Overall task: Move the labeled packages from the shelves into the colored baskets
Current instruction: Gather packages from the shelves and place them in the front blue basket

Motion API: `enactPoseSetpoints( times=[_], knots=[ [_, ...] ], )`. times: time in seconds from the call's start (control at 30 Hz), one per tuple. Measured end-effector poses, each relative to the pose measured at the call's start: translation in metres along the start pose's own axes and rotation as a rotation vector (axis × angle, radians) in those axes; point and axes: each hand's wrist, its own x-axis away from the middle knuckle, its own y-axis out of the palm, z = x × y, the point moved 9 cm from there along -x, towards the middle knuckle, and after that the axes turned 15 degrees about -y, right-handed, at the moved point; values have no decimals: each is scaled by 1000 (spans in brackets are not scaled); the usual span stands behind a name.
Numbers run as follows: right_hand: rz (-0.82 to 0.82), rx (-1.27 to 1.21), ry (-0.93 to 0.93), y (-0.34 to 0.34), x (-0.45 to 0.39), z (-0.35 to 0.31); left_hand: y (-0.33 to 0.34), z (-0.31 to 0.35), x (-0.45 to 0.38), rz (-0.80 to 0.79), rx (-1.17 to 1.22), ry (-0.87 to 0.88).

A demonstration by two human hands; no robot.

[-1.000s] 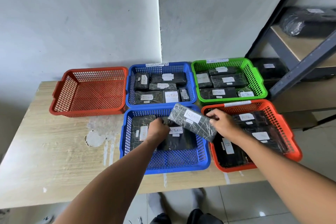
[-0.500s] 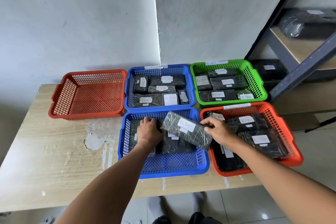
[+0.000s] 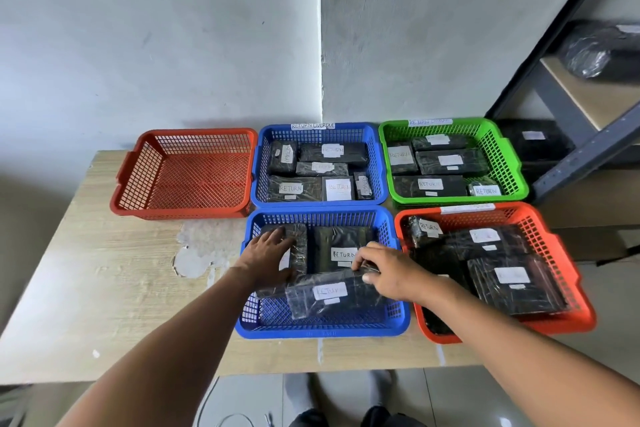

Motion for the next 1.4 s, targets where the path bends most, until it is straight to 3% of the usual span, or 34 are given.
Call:
enactPoseSetpoints(
  times=[0.2, 0.5, 0.9, 1.07, 1.23, 1.4],
  knots=[
    [-167, 72, 62, 31, 5, 7, 9, -3, 0, -32, -57, 10],
    [-170, 75, 63, 27, 8, 10, 25, -5, 4, -189, -153, 40],
    [-276, 3, 145, 20, -1, 18, 15, 3, 12, -125, -90, 32],
    [-172, -86, 136, 15, -2, 20, 14, 2, 14, -97, -60, 34],
    [76, -215, 104, -4, -5, 19, -10, -5, 16, -24, 315, 91],
    [249, -265, 93, -26, -17, 14, -49, -18, 24, -32, 1060, -21]
  ],
)
